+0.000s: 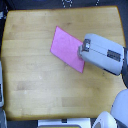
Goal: Folding a cloth
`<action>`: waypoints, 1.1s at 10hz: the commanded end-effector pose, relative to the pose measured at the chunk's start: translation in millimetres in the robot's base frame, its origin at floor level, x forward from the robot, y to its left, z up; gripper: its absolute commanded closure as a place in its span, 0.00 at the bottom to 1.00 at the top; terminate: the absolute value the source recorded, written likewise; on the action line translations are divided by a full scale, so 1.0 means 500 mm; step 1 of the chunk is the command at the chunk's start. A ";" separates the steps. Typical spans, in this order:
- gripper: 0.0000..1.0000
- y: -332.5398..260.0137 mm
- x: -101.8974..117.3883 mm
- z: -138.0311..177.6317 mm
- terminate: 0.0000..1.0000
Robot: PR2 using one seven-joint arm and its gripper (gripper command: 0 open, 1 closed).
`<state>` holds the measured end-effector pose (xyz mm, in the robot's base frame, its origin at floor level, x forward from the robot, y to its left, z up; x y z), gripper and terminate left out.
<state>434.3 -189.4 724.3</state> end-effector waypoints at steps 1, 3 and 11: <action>1.00 0.021 -0.008 0.007 0.00; 1.00 0.024 -0.008 0.025 0.00; 1.00 0.147 0.077 0.101 0.00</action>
<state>431.9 -165.5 745.0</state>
